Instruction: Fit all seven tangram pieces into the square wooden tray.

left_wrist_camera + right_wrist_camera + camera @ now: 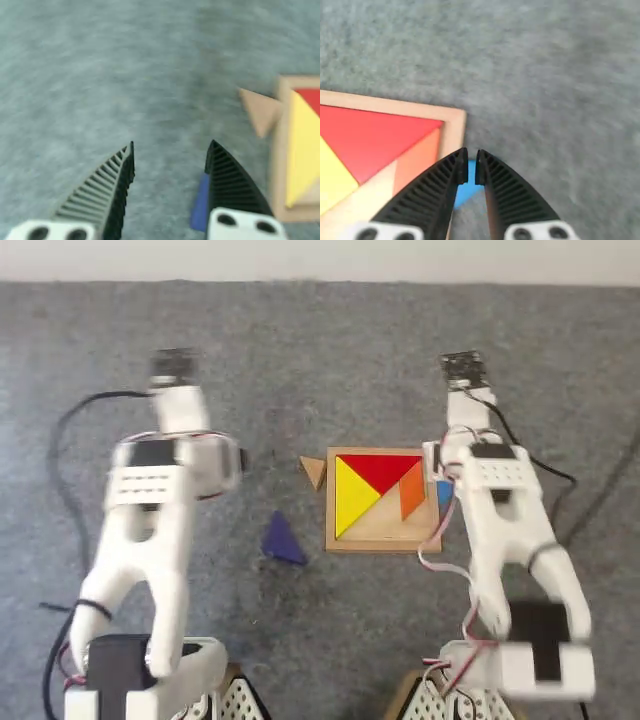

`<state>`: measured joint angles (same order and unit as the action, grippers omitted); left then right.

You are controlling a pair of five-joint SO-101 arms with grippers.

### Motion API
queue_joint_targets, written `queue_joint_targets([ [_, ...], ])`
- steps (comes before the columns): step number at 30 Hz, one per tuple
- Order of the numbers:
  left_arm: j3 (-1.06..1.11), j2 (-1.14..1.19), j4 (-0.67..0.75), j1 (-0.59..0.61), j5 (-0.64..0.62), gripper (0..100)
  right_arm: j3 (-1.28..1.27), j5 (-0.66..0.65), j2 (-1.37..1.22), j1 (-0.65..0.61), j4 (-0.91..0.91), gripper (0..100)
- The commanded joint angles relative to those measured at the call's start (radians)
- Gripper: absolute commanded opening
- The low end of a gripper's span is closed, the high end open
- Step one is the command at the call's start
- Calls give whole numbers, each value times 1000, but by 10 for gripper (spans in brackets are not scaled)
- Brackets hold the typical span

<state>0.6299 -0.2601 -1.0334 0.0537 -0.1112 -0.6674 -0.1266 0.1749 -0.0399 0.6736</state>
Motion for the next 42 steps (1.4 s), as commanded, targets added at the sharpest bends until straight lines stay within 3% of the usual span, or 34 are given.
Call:
queue_joint_targets([
  [1,-27,-41,38,-118,-3,224,-124,0,249,47,8,45],
  [6,-99,52,49,-241,-15,225,-359,-87,424,131,13,45],
  [13,-278,370,48,-304,-57,225,-482,-135,490,173,2,45],
  [20,-343,509,51,-285,-74,225,-486,-135,489,171,-18,45],
  [25,-372,526,49,-232,-91,224,-486,-135,489,171,-16,45],
  [42,-424,620,92,-210,-55,222,-486,-135,489,145,-8,45],
])
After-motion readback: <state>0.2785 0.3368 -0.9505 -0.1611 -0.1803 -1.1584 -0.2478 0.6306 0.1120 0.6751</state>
